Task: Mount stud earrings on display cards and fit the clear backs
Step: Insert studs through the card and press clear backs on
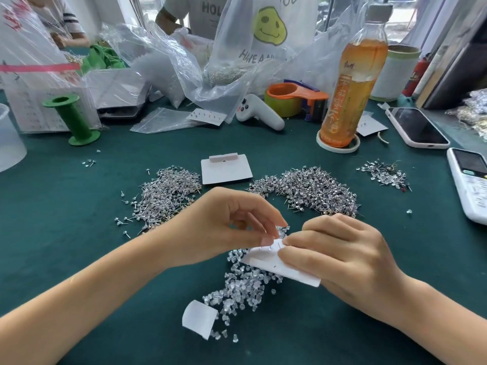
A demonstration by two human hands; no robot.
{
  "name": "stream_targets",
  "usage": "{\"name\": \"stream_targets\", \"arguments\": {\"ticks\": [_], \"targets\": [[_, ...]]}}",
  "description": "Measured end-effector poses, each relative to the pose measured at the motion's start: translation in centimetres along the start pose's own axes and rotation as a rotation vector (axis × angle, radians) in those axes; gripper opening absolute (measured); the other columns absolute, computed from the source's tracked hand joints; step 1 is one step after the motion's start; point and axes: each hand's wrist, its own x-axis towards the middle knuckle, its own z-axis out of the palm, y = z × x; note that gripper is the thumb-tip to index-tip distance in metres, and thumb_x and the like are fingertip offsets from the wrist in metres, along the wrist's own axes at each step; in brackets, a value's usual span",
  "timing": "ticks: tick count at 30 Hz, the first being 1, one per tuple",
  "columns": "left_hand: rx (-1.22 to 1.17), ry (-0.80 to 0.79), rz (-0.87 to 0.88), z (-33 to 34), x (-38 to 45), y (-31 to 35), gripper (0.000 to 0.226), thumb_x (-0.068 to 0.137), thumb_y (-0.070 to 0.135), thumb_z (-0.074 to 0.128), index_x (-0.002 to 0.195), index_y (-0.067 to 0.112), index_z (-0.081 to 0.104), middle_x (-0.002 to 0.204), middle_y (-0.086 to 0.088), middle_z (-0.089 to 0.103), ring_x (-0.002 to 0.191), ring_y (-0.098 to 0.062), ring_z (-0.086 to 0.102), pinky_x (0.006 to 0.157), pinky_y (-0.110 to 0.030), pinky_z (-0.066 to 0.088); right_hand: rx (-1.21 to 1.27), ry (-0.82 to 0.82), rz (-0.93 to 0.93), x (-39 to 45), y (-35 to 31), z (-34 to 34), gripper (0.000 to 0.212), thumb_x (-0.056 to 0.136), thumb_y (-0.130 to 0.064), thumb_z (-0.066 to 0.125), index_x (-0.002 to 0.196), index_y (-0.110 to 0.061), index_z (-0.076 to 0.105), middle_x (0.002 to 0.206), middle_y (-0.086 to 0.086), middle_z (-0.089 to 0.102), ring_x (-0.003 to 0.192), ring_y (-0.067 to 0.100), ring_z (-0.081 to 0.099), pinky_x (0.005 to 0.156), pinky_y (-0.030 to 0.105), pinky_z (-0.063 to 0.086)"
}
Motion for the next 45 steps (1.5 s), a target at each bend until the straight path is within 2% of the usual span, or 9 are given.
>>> {"name": "stream_targets", "arguments": {"ticks": [2,7,11,18,25,32,33,37,45], "targets": [[0.065,0.006,0.017,0.23,0.02,0.07,0.022,0.08,0.007,0.073,0.101,0.014,0.071,0.087,0.004,0.073,0.079,-0.016,0.068,0.072,-0.038,0.055,0.006,-0.004,0.0,0.03,-0.07,-0.06,0.024,0.092,-0.005,0.054,0.081,-0.011,0.074,0.08,0.001,0.069,0.071,0.023,0.059,0.056,0.033,0.048],[0.091,0.002,0.027,0.54,0.04,0.13,0.024,0.08,0.004,0.073,0.1,0.016,0.07,0.087,0.007,0.072,0.079,-0.01,0.068,0.07,-0.022,0.052,0.019,-0.014,0.004,0.25,-0.21,-0.16,0.028,0.094,-0.005,0.05,0.08,-0.011,0.074,0.079,0.001,0.069,0.07,0.023,0.06,0.056,0.033,0.048],[0.087,0.008,0.026,0.51,-0.09,0.21,0.026,0.081,0.002,0.073,0.102,0.016,0.07,0.088,0.007,0.072,0.079,-0.009,0.068,0.074,-0.033,0.057,0.031,-0.021,0.008,0.23,-0.28,-0.28,0.03,0.095,-0.005,0.047,0.081,-0.01,0.074,0.08,0.001,0.069,0.07,0.023,0.06,0.055,0.033,0.048],[0.145,0.009,0.05,0.59,-0.19,0.45,0.026,0.083,0.001,0.07,0.102,0.018,0.069,0.089,0.005,0.072,0.085,-0.017,0.069,0.075,-0.05,0.053,0.027,-0.009,0.012,0.19,-0.27,-0.2,0.023,0.093,-0.009,0.054,0.082,-0.011,0.074,0.08,0.0,0.069,0.071,0.023,0.059,0.055,0.033,0.048],[0.256,-0.001,0.102,0.69,-0.14,0.8,0.029,0.082,0.002,0.071,0.095,0.027,0.07,0.084,0.012,0.072,0.083,-0.007,0.069,0.069,-0.039,0.05,-0.015,0.001,0.01,0.21,-0.49,-0.16,0.029,0.098,-0.013,0.051,0.081,-0.013,0.075,0.079,0.0,0.07,0.068,0.023,0.061,0.055,0.031,0.049],[0.081,0.006,0.031,0.4,-0.34,0.61,0.029,0.081,-0.005,0.07,0.104,0.011,0.069,0.09,0.002,0.072,0.084,-0.011,0.068,0.074,-0.048,0.055,-0.004,0.025,0.027,0.28,-0.49,-0.27,0.032,0.097,-0.007,0.047,0.091,-0.016,0.077,0.081,-0.002,0.072,0.07,0.021,0.058,0.056,0.029,0.047],[0.047,0.0,0.023,0.3,-0.35,0.64,0.026,0.081,-0.003,0.07,0.105,0.008,0.068,0.09,-0.001,0.072,0.083,-0.012,0.068,0.073,-0.047,0.056,-0.002,0.031,0.029,0.3,-0.49,-0.26,0.033,0.097,-0.007,0.046,0.092,-0.016,0.077,0.081,-0.002,0.072,0.069,0.02,0.056,0.055,0.029,0.046],[-0.014,-0.01,0.0,0.33,-0.29,0.65,0.023,0.081,0.001,0.069,0.103,0.004,0.067,0.088,-0.006,0.073,0.08,-0.014,0.069,0.076,-0.025,0.055,-0.003,0.031,0.016,0.21,-0.58,-0.21,0.036,0.096,-0.004,0.044,0.087,-0.016,0.077,0.08,-0.002,0.071,0.068,0.021,0.055,0.054,0.03,0.045],[0.015,0.011,-0.004,0.76,-0.35,0.34,0.019,0.079,0.001,0.073,0.097,0.006,0.07,0.084,-0.004,0.073,0.077,-0.013,0.069,0.073,-0.022,0.053,-0.042,0.035,-0.006,0.18,-0.67,-0.16,0.034,0.095,-0.003,0.047,0.086,-0.016,0.077,0.078,-0.001,0.071,0.07,0.019,0.054,0.056,0.028,0.046]]}}
